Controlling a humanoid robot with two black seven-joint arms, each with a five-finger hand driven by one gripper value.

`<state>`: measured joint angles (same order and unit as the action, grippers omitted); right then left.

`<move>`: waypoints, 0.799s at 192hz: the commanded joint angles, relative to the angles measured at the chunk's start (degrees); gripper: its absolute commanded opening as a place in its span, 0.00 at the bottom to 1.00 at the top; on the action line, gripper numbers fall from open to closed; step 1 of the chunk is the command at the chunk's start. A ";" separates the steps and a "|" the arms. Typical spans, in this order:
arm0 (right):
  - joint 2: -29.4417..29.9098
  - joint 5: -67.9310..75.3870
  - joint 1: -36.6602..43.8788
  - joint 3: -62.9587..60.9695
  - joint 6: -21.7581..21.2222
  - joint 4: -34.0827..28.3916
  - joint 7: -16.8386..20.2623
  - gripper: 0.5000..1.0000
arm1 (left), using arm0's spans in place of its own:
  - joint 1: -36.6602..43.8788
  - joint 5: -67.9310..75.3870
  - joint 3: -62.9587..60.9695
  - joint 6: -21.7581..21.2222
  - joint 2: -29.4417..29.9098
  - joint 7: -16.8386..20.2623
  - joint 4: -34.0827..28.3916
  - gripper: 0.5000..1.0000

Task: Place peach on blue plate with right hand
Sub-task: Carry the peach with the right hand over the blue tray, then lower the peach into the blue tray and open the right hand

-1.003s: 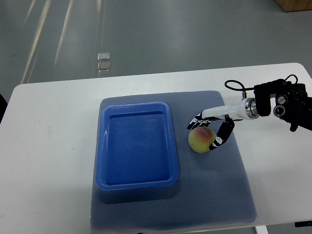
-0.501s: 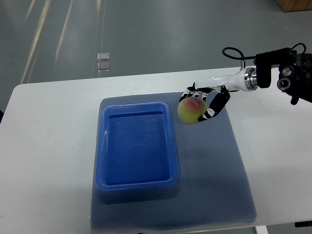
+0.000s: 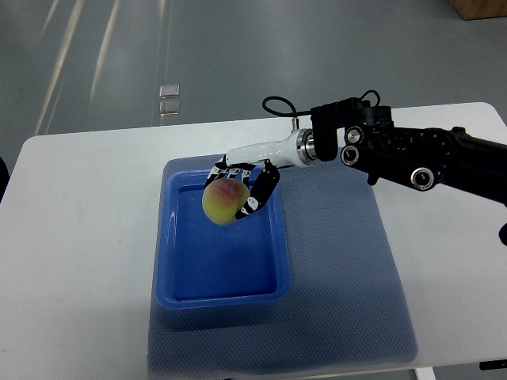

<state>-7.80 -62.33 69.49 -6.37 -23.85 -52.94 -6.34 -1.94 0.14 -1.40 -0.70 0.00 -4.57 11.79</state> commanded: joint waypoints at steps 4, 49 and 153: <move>5.16 -0.42 -0.84 2.14 2.05 3.90 0.10 0.20 | 0.00 -0.14 0.00 -0.01 0.00 0.00 -0.10 1.00; 6.04 -0.77 -2.43 3.64 2.58 5.48 0.10 0.74 | 0.00 -0.14 0.00 -0.01 0.00 0.00 -0.27 1.00; -4.77 9.34 -4.45 -18.51 1.09 4.87 -0.07 0.86 | 0.00 -0.14 0.00 -0.01 0.00 0.00 -0.10 1.00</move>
<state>-10.13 -57.69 67.09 -16.57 -22.68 -48.06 -6.40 -1.94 -0.01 -1.41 -0.71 0.00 -4.57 11.55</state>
